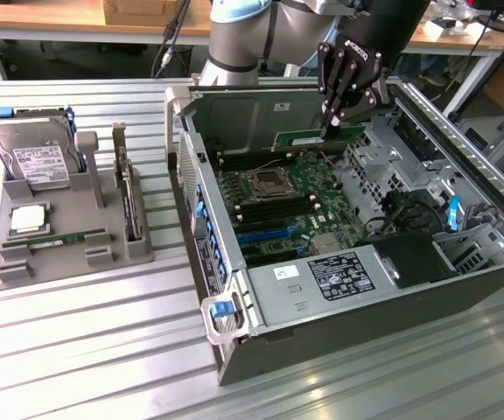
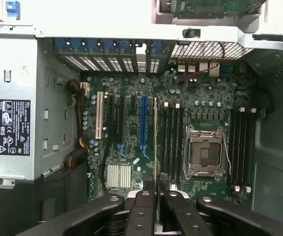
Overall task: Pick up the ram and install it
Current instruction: 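Pick up the ram and move it above insertion slot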
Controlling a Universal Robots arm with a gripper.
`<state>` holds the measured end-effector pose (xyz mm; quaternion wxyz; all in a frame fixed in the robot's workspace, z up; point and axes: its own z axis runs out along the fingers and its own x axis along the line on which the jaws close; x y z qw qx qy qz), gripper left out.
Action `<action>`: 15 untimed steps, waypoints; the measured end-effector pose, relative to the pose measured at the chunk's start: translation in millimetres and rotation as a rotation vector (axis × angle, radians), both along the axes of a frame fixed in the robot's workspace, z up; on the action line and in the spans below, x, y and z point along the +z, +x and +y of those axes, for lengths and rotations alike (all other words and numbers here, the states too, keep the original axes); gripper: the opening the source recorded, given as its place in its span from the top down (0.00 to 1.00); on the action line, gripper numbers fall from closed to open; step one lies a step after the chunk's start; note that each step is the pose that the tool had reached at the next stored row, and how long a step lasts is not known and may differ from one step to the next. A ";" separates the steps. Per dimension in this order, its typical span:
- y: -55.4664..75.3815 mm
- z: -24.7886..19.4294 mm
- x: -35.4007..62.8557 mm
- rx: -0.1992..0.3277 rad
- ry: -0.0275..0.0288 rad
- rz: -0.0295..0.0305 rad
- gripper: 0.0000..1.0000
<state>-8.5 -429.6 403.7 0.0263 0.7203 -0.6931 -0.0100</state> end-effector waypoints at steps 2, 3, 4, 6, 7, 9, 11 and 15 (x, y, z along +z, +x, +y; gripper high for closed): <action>6.2 0.0 0.0 0.000 -0.0008 0.0000 0.87; 8.2 0.0 0.0 0.000 -0.0010 0.0000 0.87; 11.6 0.0 0.0 0.000 -0.0015 0.0000 0.87; 17.7 0.1 0.0 0.000 -0.0024 0.0000 0.87; 21.2 0.0 0.0 0.000 -0.0028 0.0000 0.87; 28.6 0.0 0.0 0.000 -0.0037 0.0000 0.87; 33.2 0.0 0.0 0.000 -0.0042 0.0000 0.87; 43.2 0.0 0.0 0.000 -0.0054 0.0000 0.87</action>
